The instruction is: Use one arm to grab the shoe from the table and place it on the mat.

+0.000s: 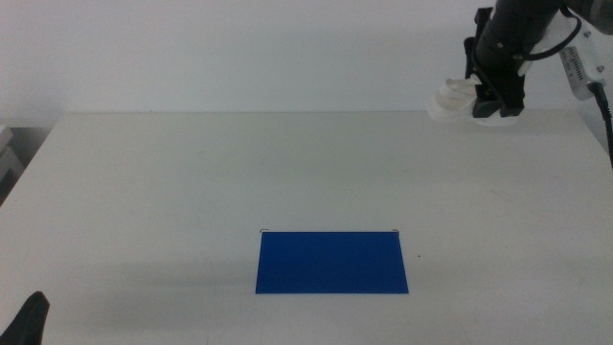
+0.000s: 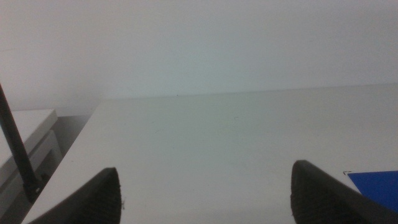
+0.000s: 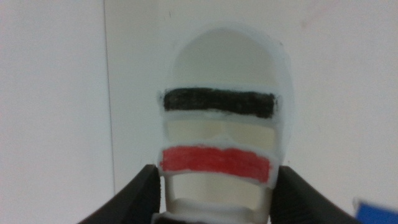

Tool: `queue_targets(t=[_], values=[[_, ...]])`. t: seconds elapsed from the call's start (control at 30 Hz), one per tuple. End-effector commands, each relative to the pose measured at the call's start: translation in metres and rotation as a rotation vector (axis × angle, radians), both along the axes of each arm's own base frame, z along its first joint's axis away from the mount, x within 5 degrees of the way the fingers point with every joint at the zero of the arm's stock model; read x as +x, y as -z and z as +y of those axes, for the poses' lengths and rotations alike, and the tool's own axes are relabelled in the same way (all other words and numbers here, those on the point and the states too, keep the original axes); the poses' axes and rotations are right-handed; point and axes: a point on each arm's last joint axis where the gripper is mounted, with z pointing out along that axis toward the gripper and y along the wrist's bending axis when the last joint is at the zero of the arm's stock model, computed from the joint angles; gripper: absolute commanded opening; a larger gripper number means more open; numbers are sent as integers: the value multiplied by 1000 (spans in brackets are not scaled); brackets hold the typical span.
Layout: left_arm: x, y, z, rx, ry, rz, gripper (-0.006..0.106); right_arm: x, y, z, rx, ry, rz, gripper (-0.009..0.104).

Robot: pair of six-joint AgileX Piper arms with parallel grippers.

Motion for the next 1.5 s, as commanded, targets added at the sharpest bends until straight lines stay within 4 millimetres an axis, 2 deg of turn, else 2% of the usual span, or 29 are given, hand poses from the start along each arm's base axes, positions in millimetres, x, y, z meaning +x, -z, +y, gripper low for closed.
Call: queue_targets(t=[0.0, 0.13, 0.4, 0.77, 0.9, 1.1, 1.27, 1.47], values=[[-1, -6, 0, -18, -1, -87, 94, -34, -46, 8, 4, 18, -58, -3], [-1, -6, 0, -18, -1, -87, 94, -52, -51, 38, 43, 6, -60, -3], [-1, -6, 0, -18, -1, -87, 94, -82, -45, 114, 80, -34, -54, -3], [-1, -6, 0, -18, -1, -87, 94, -113, -8, 190, 87, -210, 60, -3], [-1, -6, 0, -18, -1, -87, 94, -120, 3, 204, 70, -241, 83, -3], [-1, -6, 0, -18, -1, -87, 94, -122, 13, 204, 25, -282, 103, -3], [-1, -6, 0, -18, -1, -87, 94, -117, 13, 199, -143, -514, 54, -3], [-1, -6, 0, -18, -1, -87, 94, -113, 12, 195, -395, -914, 14, -3]])
